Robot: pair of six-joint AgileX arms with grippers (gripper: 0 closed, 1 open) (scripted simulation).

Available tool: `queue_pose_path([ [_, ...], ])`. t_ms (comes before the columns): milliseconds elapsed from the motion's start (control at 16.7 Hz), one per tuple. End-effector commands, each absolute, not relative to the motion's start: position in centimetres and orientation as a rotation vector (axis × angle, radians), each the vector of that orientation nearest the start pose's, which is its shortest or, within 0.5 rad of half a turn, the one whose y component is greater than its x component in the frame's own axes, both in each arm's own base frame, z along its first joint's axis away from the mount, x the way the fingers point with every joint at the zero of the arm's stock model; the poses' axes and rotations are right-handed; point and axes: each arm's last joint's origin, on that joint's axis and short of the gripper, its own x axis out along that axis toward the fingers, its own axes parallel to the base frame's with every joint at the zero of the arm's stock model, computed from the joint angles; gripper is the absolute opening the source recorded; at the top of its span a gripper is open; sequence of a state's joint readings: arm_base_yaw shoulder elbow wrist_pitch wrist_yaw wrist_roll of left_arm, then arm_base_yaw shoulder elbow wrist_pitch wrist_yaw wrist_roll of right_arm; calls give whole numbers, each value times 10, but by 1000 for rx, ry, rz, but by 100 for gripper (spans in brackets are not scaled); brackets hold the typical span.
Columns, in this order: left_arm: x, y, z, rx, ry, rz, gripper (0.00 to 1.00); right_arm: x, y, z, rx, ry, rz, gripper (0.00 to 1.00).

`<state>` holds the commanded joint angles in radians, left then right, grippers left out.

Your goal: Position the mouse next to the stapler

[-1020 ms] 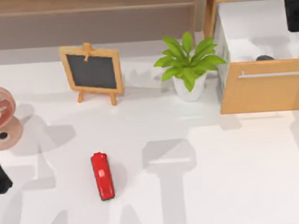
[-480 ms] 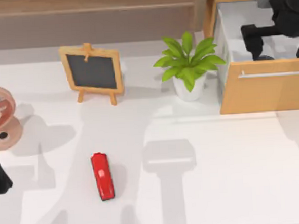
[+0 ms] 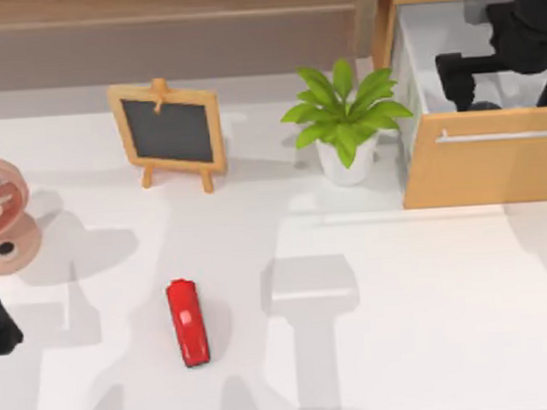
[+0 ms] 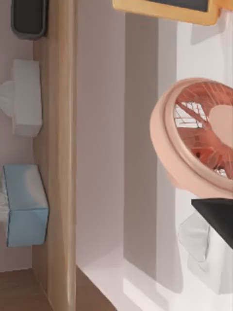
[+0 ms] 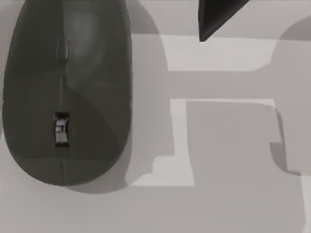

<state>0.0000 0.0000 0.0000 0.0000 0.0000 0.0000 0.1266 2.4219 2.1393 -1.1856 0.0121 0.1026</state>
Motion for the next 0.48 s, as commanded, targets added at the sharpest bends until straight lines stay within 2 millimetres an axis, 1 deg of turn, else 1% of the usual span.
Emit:
queue_pose_path([
  [480, 106, -1, 160, 0, 0, 0, 100, 482, 69, 155, -27, 1468, 37, 100],
])
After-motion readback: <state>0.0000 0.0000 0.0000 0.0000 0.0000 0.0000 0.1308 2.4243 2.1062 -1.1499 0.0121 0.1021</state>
